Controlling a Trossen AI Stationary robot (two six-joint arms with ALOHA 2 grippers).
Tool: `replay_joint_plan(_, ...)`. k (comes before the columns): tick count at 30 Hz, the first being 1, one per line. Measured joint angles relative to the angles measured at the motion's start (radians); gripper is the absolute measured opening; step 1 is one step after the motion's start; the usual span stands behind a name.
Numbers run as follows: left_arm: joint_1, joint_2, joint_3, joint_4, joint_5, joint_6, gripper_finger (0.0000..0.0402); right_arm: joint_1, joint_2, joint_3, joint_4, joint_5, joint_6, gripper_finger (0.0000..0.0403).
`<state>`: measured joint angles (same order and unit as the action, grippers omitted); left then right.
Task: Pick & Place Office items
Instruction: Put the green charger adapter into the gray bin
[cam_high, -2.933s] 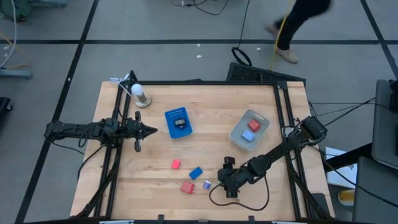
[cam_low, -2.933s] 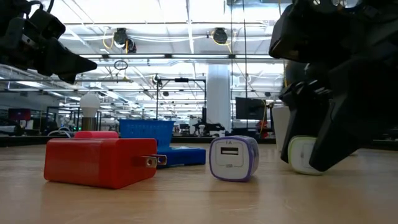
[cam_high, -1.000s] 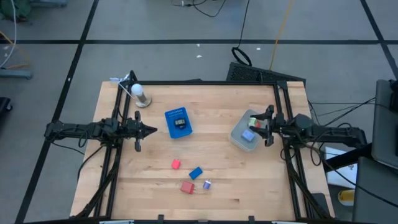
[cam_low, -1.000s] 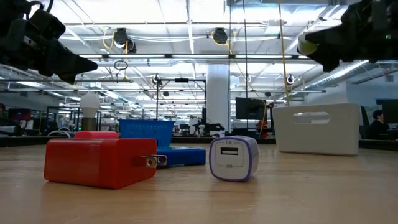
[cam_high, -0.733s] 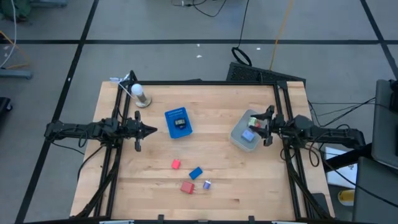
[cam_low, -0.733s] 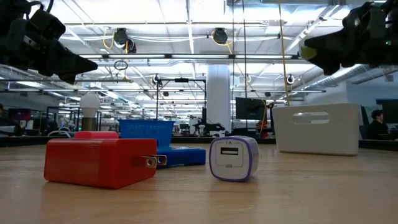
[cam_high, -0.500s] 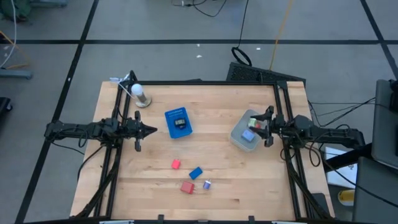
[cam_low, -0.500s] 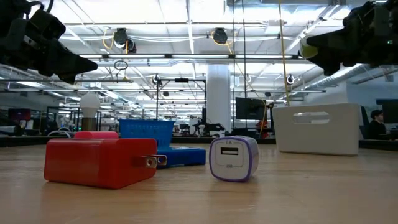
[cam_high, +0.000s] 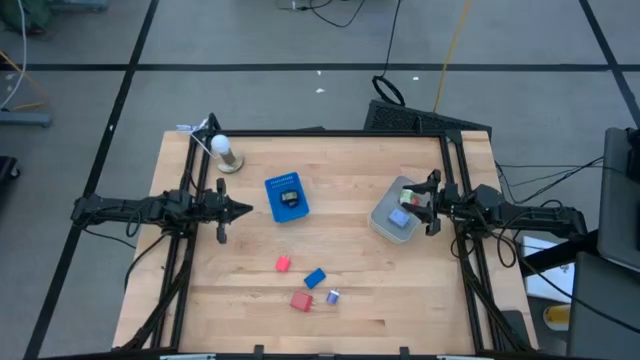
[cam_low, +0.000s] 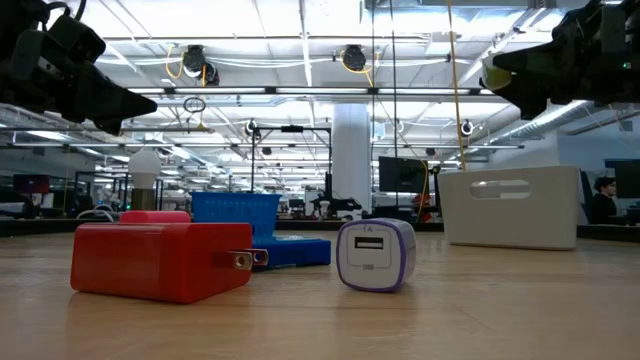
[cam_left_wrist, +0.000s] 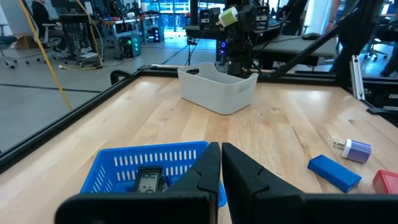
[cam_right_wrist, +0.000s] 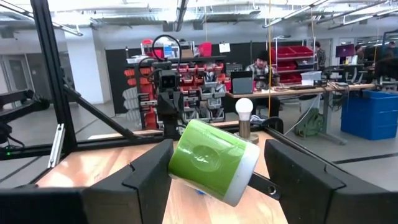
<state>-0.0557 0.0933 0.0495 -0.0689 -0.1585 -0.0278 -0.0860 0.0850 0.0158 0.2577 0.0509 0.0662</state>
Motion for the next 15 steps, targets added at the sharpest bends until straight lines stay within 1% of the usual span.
replay_joint_plan(12, 0.000, 0.000, 0.000, 0.000, 0.000, 0.002, 0.0019, 0.000, 0.000, -0.001, 0.001, -0.003, -0.025, 0.0227)
replay_joint_plan(15, 0.000, 0.000, 0.000, 0.000, 0.000, 0.011, 0.0019, 0.000, 0.000, 0.009, 0.044, -0.003, -0.028, 0.0227)
